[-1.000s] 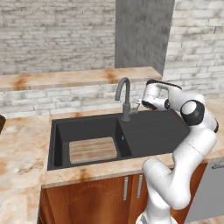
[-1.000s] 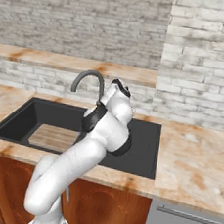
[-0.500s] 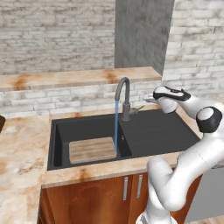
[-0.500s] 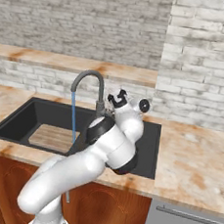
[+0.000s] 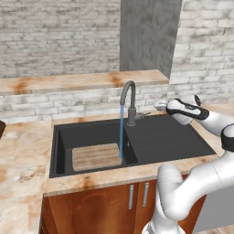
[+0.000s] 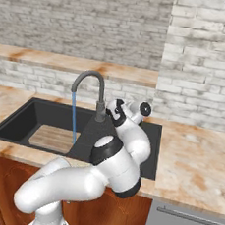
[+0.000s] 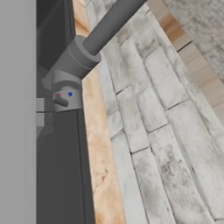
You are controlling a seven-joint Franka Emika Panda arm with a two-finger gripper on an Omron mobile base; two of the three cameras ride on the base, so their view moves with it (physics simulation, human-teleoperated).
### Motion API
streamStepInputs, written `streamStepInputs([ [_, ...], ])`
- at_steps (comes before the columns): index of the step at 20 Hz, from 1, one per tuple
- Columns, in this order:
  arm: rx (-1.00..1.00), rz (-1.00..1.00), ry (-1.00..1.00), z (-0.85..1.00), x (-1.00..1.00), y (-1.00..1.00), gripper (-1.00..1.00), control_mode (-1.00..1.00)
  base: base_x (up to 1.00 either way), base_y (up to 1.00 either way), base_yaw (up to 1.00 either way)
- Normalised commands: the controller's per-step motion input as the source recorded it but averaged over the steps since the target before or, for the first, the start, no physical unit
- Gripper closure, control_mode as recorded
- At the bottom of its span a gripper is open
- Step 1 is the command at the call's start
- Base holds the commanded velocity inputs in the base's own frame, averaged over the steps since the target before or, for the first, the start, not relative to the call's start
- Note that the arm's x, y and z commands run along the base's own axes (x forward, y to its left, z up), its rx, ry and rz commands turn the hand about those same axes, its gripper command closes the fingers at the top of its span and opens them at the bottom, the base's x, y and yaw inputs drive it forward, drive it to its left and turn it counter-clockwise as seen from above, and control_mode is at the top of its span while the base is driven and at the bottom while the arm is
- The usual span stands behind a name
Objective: Turn on the sink faucet with hot water and rinse the cutting board for ten seconds, then turn off the faucet. Push the cutting board to reach the water if necessary.
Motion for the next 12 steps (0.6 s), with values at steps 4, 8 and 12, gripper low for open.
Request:
streamStepInputs([
  [4,0.0,0.0,0.0,0.0,-0.27,-0.09,1.0,-1.0,0.0,0.0,0.0],
  [8,0.0,0.0,0.0,0.0,-0.21,-0.07,1.0,-1.0,0.0,0.0,0.0],
  [12,0.0,0.0,0.0,0.0,-0.07,0.0,1.0,-1.0,0.0,0.0,0.0],
])
